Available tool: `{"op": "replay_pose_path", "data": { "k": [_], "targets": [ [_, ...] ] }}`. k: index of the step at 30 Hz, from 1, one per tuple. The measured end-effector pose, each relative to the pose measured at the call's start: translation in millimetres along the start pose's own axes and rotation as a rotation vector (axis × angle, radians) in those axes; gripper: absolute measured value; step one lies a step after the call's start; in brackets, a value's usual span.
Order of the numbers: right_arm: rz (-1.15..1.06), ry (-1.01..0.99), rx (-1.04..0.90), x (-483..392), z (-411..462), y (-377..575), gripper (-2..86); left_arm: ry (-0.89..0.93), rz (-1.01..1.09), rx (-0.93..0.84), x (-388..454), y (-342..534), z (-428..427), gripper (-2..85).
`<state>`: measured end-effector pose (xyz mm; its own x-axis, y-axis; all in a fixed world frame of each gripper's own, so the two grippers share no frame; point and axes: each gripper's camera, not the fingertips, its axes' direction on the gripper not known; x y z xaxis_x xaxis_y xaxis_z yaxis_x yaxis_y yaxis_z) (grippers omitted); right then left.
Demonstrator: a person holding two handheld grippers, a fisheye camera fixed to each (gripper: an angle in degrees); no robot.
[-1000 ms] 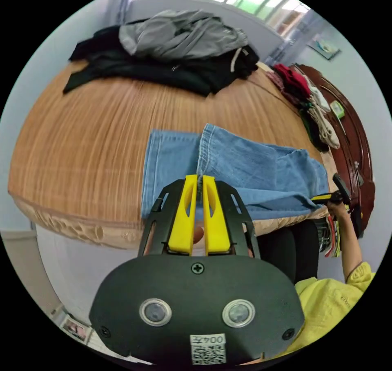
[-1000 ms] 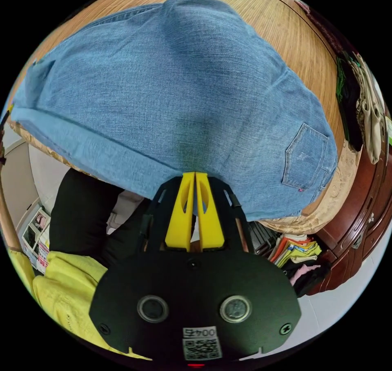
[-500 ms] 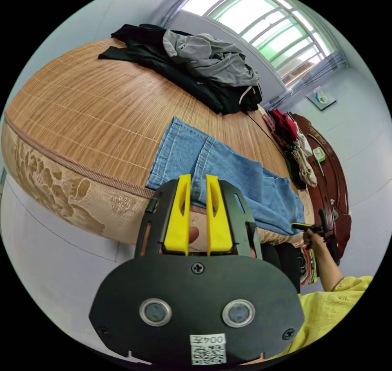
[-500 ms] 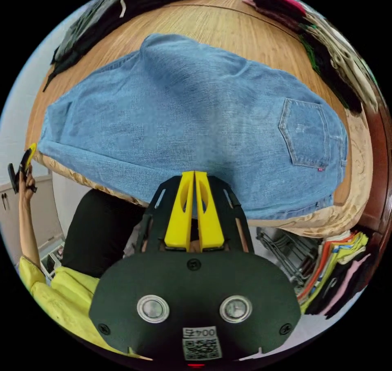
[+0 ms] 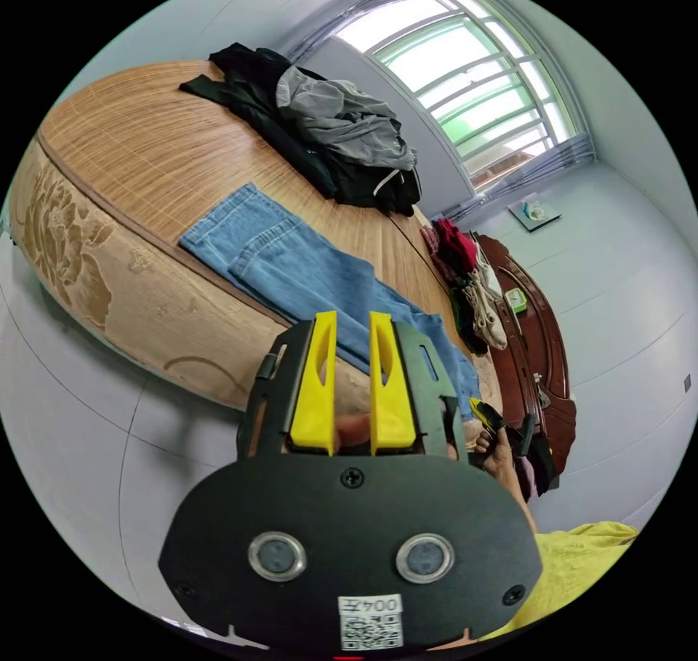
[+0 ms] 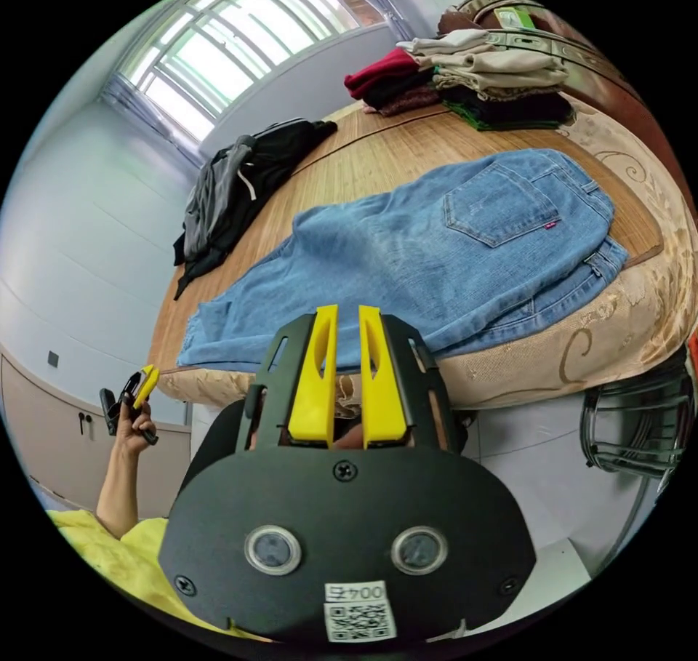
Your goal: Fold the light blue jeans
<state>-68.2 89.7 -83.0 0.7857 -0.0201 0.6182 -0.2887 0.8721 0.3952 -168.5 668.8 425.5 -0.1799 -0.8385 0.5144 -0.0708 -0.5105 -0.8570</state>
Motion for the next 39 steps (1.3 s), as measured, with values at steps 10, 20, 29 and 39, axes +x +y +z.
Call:
{"op": "replay_pose_path", "data": {
  "k": [10, 20, 29, 39],
  "targets": [
    [-0.222, -0.195, -0.012, -46.5, 12.0, 23.7, 12.0, -0.078, -0.002, 0.063, -13.3, 25.7, -5.9, 10.4],
    [-0.572, -0.256, -0.267, -235.1, 114.9, -39.6, 8.1, -0.164, -0.008, 0.119, -72.1, 19.8, 25.4, 11.2],
    [-0.827, -0.102, -0.518, -399.3, 288.6, -88.9, 8.8, -0.351, 0.235, 0.154, -79.0, 6.7, 54.6, 11.9],
    [-0.789, -0.024, -0.640, -445.9, 402.2, -99.0, 12.9, -0.319, 0.410, 0.087, -84.1, -19.7, 77.9, 11.8]
  ]
}}
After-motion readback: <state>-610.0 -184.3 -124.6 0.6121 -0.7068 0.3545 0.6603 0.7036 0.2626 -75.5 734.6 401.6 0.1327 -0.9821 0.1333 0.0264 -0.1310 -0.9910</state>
